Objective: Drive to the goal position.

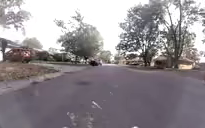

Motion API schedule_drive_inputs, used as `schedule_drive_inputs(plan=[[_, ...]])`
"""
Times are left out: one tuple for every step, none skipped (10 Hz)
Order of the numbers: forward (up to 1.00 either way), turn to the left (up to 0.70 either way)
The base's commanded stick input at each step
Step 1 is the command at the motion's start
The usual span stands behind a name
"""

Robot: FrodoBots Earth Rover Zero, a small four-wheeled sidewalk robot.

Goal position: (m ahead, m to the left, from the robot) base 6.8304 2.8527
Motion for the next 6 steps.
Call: schedule_drive_inputs(plan=[[0.85,0.0],[0.85,-0.11],[0.85,-0.27],[0.85,-0.03],[0.85,0.0],[0.85,0.0]])
